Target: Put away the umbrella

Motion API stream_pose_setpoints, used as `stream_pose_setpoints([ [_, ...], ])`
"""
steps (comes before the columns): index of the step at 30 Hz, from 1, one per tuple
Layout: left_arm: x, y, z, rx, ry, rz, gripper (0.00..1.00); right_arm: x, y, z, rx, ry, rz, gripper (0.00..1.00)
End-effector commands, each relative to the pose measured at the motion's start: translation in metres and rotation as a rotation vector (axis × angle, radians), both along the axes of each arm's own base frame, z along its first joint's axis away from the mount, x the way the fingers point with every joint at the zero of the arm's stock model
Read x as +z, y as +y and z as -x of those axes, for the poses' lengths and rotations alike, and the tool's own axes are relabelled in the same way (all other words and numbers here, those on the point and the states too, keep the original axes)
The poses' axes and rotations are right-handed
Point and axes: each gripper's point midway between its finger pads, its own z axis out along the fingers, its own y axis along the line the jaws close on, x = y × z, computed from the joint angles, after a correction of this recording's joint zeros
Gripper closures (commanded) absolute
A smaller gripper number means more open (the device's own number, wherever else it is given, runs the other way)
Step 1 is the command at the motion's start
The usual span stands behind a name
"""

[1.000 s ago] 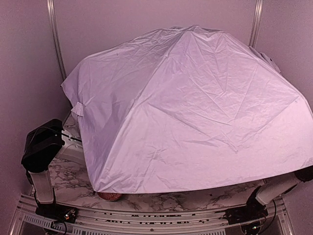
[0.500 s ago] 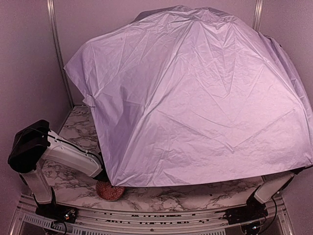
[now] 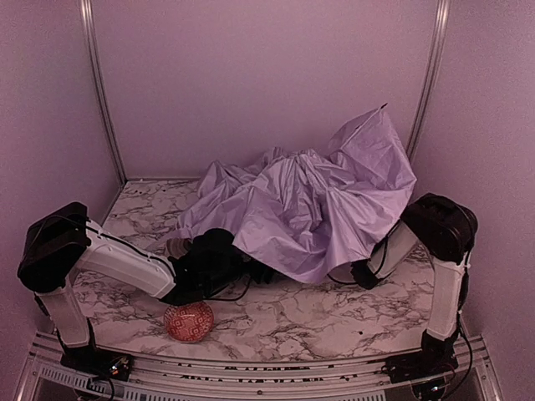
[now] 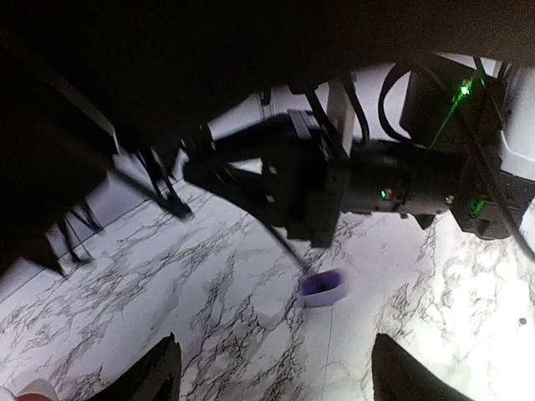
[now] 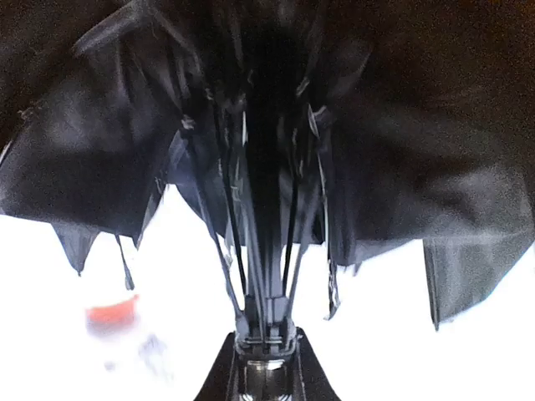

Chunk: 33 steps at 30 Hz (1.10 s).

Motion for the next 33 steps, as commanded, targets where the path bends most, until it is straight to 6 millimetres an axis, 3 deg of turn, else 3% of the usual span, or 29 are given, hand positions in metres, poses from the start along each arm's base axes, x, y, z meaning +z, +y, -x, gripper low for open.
stream_pose_setpoints([
  [1, -0.015, -0.004, -0.006, 0.013, 0.016, -0.061, 0.21, 0.020, -0.028, 0.019, -0.072, -0.143, -0.094, 1.00],
  [7, -0.017, -0.012, -0.010, 0.008, -0.005, -0.093, 0.21, 0.030, -0.035, 0.020, -0.086, -0.159, -0.104, 1.00],
  [16, 0.008, -0.013, -0.005, -0.025, -0.051, -0.079, 0.21, 0.110, -0.051, 0.019, -0.092, -0.307, -0.250, 1.00],
  [21, 0.022, -0.019, 0.026, -0.124, -0.114, -0.101, 0.21, 0.146, -0.078, 0.021, -0.183, -0.336, -0.302, 1.00],
  [24, 0.034, -0.024, 0.057, -0.233, -0.149, -0.090, 0.21, 0.159, -0.091, 0.008, -0.239, -0.266, -0.291, 1.00],
  [28, 0.055, -0.024, 0.088, -0.371, -0.140, -0.024, 0.21, 0.177, -0.103, -0.007, -0.329, -0.186, -0.182, 1.00],
  [33, 0.070, -0.014, 0.111, -0.466, -0.133, 0.012, 0.20, 0.190, -0.118, -0.027, -0.246, -0.051, -0.014, 1.00],
])
